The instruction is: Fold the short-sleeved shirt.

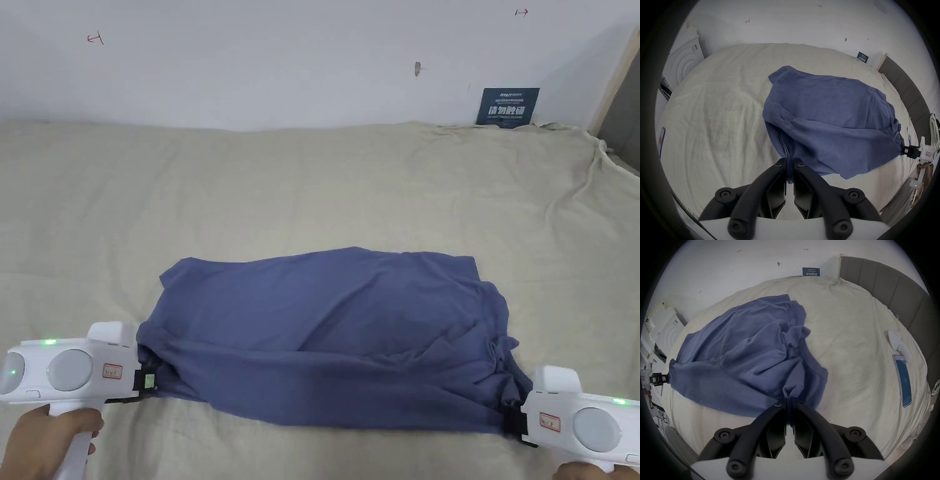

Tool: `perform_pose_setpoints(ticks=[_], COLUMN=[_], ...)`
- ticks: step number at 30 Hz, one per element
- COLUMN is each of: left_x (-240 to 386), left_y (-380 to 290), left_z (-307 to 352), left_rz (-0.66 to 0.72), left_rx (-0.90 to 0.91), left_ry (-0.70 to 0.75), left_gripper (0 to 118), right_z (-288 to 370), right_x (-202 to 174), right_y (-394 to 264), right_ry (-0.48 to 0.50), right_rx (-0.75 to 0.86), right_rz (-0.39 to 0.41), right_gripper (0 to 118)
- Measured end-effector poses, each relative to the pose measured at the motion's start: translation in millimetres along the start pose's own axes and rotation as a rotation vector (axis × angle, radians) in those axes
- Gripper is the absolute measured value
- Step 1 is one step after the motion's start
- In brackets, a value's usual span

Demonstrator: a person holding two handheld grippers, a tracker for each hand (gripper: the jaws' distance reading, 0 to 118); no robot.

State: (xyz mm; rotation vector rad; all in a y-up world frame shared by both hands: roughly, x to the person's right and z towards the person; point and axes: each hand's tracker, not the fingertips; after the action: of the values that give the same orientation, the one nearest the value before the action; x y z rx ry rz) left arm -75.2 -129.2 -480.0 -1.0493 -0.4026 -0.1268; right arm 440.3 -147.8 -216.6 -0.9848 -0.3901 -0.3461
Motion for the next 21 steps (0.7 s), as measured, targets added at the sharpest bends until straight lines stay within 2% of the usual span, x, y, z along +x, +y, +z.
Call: perform_pose_setpoints(ticks=[2, 5, 12, 21], left_x=[-0.7, -7.5, -28.5, -46.1], left_y=[-4.2, -10.9, -39.1, -99.4], left_z=[3.3, 7.7, 32.7, 56.5], left_rz=[0.005, 0.024, 0.109, 0.137], left_rx=[0.001, 0.005, 0.017, -0.012], left_ry=[0.003, 0.003, -0.033, -0.053], left_gripper=[6, 6, 6, 6], right_z=[8.6, 24.7, 74.6, 118.7], right_x=[2.9, 8.7, 17.9, 18.1], right_y=[-2.2, -2.7, -12.0, -60.5], right_ry=[-0.002, 0.033, 0.05, 0.084], right_rx=[0.061, 0.088, 0.156, 0.154], right_rz=[0.0, -0.012, -0.001, 0.019], right_gripper=[4, 4, 4, 4])
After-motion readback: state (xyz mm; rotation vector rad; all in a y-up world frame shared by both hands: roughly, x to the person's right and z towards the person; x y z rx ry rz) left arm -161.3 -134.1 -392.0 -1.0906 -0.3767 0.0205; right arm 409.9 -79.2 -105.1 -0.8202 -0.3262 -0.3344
